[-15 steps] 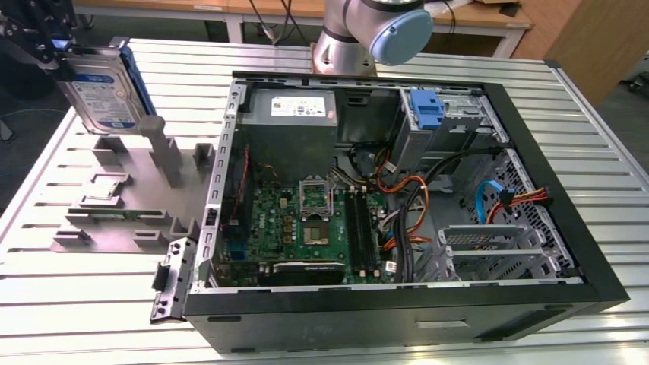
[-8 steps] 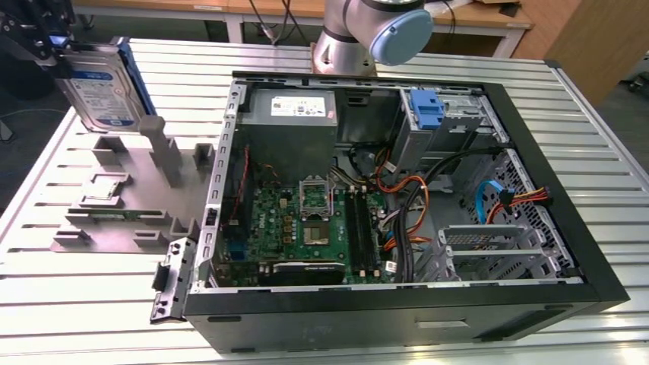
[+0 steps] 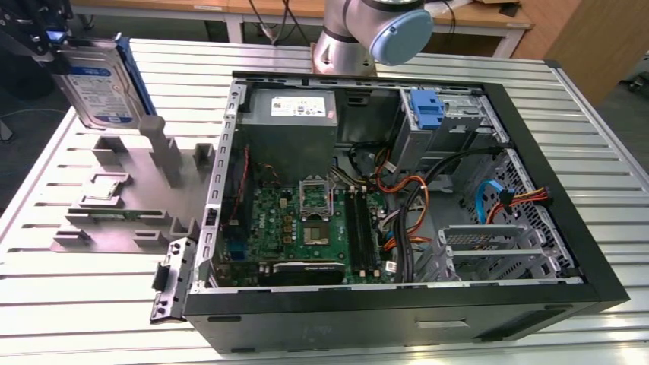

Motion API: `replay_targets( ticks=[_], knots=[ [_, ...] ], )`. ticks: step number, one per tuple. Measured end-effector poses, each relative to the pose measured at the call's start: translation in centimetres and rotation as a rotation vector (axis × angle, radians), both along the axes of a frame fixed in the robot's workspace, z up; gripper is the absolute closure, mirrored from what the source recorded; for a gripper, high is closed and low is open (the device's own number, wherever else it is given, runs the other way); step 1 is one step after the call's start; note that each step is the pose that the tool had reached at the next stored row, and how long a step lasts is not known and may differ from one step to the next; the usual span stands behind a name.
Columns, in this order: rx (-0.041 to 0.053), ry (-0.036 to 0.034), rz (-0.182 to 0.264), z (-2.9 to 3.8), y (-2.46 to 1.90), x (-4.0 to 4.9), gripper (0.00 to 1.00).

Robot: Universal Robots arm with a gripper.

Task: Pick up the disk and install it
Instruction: 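Pick up the disk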

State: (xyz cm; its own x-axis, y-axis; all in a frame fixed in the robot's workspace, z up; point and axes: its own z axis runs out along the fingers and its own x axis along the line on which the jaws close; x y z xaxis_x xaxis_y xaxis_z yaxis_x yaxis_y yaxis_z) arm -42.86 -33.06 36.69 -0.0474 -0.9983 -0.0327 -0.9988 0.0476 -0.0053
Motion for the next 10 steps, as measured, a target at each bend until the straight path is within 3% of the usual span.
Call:
replay_targets(
  ticks=[10],
  knots=[
    [0.0000, -0.0001, 0.000, 0.69, 0.00, 0.00, 0.63]
  ],
)
